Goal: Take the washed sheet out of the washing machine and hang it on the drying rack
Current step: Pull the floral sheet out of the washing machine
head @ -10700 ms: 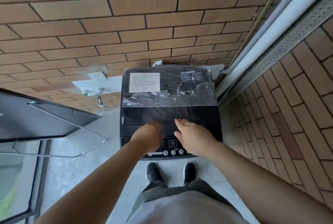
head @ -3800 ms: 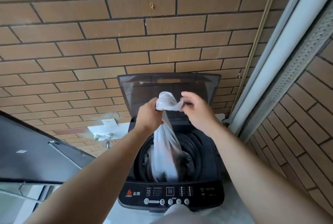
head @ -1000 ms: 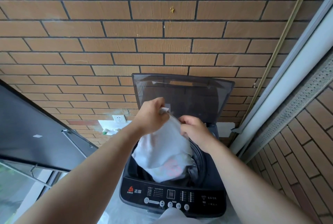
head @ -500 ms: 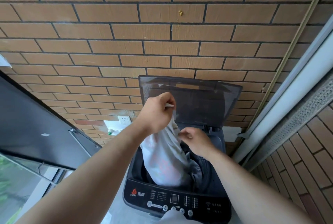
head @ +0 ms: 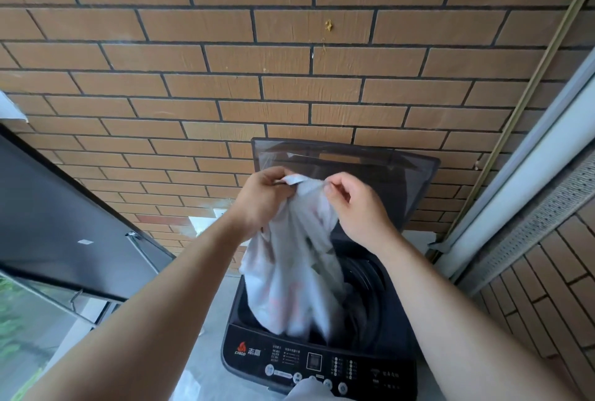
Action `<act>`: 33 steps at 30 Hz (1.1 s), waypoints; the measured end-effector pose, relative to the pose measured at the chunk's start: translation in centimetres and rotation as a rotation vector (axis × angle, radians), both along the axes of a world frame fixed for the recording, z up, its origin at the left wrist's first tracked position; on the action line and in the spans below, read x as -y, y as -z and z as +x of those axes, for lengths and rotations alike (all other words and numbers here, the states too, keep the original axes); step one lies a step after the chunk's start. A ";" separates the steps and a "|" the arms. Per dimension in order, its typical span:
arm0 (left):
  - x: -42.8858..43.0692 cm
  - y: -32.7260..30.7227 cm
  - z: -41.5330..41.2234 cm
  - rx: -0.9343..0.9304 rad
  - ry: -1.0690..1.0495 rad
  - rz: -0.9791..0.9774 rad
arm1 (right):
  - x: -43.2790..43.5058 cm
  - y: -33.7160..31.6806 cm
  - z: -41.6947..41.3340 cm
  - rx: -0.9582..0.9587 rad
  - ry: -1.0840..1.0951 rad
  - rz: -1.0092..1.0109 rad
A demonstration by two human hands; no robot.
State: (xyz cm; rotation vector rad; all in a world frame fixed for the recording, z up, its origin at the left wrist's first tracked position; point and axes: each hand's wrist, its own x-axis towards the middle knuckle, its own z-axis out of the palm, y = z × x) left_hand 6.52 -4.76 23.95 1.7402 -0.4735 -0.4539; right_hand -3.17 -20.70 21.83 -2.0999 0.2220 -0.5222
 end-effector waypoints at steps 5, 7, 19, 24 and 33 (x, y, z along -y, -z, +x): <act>0.4 -0.4 -0.6 -0.014 0.085 0.042 | 0.5 5.8 -0.1 -0.399 -0.236 0.150; 0.3 -0.8 -0.8 -0.015 0.083 0.013 | 0.3 7.7 -0.3 -0.533 -0.291 0.150; -0.5 0.6 0.2 0.138 -0.014 0.358 | 0.9 8.3 -0.2 -0.383 0.017 -0.110; -0.9 1.2 0.3 0.245 -0.084 0.487 | -0.1 2.3 0.6 -0.050 0.101 -0.046; -0.8 -0.6 -1.0 -0.093 0.151 -0.037 | -0.1 -2.5 0.9 0.145 0.003 -0.051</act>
